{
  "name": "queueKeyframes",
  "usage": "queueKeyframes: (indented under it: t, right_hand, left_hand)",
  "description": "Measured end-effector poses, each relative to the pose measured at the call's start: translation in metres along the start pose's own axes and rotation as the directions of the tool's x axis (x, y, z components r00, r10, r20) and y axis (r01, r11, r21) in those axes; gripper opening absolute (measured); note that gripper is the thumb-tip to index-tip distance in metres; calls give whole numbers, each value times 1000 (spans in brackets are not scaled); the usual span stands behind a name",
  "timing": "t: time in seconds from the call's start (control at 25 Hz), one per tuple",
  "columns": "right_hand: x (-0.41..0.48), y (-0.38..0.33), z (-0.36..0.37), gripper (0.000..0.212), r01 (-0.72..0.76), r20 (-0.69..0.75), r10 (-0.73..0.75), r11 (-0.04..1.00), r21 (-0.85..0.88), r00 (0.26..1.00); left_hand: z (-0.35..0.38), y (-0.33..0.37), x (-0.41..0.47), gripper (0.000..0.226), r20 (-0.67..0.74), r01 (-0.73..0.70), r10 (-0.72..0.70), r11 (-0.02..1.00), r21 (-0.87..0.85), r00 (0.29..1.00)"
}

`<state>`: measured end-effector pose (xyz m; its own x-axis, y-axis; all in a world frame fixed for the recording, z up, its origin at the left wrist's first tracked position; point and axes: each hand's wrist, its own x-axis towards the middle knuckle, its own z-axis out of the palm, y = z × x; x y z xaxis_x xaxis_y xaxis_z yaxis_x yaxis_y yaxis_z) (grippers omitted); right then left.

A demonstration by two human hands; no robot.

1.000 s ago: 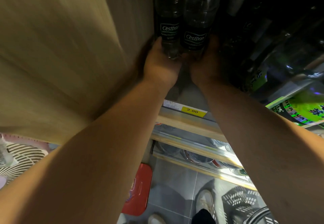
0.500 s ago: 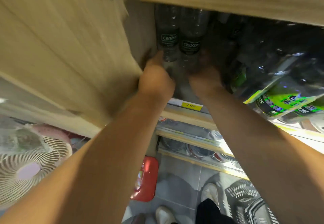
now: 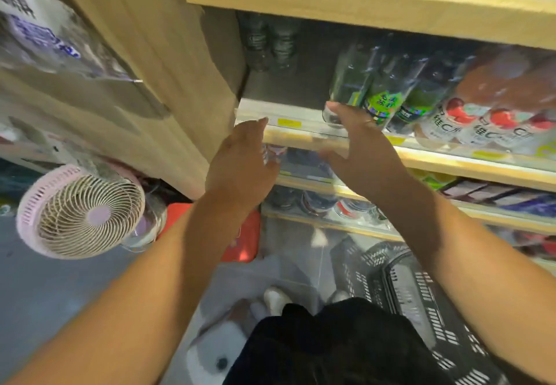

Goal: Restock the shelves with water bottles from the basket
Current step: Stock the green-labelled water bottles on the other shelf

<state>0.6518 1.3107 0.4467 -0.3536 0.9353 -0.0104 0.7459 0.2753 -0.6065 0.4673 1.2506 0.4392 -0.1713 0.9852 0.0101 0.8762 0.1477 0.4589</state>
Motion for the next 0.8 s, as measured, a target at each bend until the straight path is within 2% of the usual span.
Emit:
queueKeyframes:
  t: [0.08, 0.16, 0.24, 0.36, 0.48, 0.52, 0.6, 0.68, 0.8]
  right_hand:
    - [-28, 13, -12, 66, 11, -11, -13, 983, -184, 1000]
    - [-58, 35, -17, 67, -44, -12, 43, 929, -368, 999]
    - [-93, 63, -28, 69, -119, -24, 121, 886, -448, 992]
    - [-147, 108, -53, 72, -280, -50, 286, 858, -430, 957]
    - [-215, 151, -86, 72, -418, -125, 405, 806, -420, 906]
    - [-237, 162, -96, 73, -464, -157, 441, 782, -416, 884]
    - [-278, 181, -114, 74, -558, -199, 525, 735, -385, 828]
    - [-318, 197, -132, 74, -656, -246, 608, 688, -310, 755]
    - [-371, 214, -147, 73, -785, -317, 720, 587, -196, 617]
  left_hand:
    - [4, 13, -17, 65, 12, -119, 119, 988, 94, 993]
    - [20, 32, -31, 65, 28, -233, 232, 952, 199, 972]
    - [43, 63, -42, 64, 51, -336, 334, 908, 252, 941]
    - [76, 119, -61, 63, 206, -467, 427, 854, 226, 880]
    - [100, 189, -88, 64, 317, -653, 573, 698, 293, 755]
    - [103, 212, -97, 67, 359, -690, 590, 645, 329, 723]
    - [114, 254, -113, 72, 435, -700, 555, 630, 338, 709]
    - [135, 290, -123, 72, 464, -741, 600, 636, 217, 651]
    - [156, 341, -141, 73, 483, -849, 722, 519, 95, 495]
